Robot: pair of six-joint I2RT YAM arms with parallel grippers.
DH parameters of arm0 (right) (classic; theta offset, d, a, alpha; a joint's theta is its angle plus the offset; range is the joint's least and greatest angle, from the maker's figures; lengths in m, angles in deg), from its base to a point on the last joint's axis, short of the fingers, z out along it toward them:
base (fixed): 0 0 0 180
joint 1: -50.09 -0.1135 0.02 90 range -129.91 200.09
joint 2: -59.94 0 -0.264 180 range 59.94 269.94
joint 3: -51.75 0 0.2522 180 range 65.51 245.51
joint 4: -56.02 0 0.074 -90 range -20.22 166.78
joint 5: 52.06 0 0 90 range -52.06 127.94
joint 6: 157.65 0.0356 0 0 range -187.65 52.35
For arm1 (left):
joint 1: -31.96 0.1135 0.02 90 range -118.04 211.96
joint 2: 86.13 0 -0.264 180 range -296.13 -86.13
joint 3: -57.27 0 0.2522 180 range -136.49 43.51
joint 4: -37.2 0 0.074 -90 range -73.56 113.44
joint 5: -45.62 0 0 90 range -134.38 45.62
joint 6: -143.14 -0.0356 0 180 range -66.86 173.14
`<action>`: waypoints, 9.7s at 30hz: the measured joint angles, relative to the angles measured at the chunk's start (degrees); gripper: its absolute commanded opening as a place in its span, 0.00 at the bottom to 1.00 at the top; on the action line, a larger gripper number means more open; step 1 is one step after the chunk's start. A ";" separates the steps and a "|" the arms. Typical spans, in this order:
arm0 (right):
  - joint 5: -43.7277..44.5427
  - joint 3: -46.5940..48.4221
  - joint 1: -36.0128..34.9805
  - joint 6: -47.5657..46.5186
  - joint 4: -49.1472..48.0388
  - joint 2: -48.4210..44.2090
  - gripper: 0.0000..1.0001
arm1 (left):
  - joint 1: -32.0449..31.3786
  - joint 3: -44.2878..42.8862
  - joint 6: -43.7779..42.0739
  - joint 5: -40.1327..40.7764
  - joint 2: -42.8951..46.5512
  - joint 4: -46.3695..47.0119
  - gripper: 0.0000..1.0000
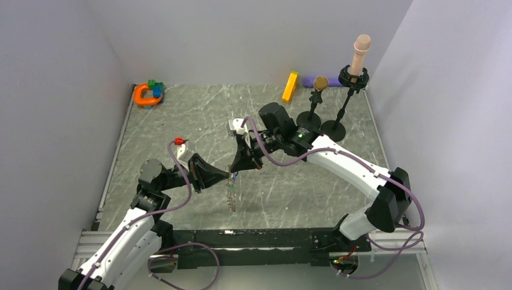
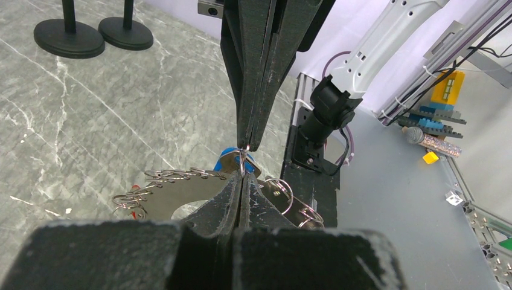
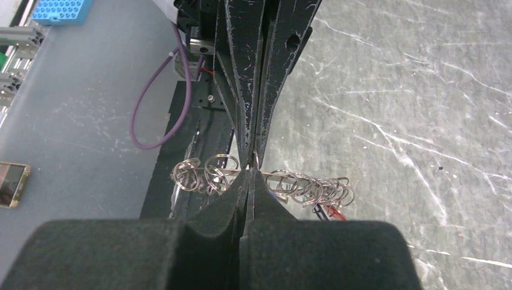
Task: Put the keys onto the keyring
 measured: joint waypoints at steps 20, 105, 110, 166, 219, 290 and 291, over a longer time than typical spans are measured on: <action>-1.07 0.00 0.07 -1.18 0.00 0.00 0.00 | 0.87 -1.38 1.49 -0.07 -1.14 -1.29 0.00; 0.48 -0.81 -1.53 -4.48 0.22 -1.14 0.29 | 3.39 10.12 19.54 7.08 -4.48 39.98 0.00; 0.46 -0.81 -1.25 -4.46 0.26 -2.40 0.34 | 3.39 10.88 19.50 7.48 -4.48 40.79 0.00; -3.06 -5.95 0.31 14.62 -18.21 -3.45 0.28 | 1.81 12.33 13.44 4.13 -6.62 49.00 0.00; 5.75 19.39 -0.98 -19.52 24.26 8.61 0.00 | 0.22 -13.27 -27.61 -0.44 -0.15 -25.77 0.43; 0.39 27.36 4.79 -28.15 36.41 6.73 0.50 | -13.18 11.41 -8.74 34.23 5.05 19.19 0.00; 0.81 25.99 4.28 -27.87 35.52 5.29 0.50 | -13.18 11.85 -7.23 35.50 3.52 22.47 0.00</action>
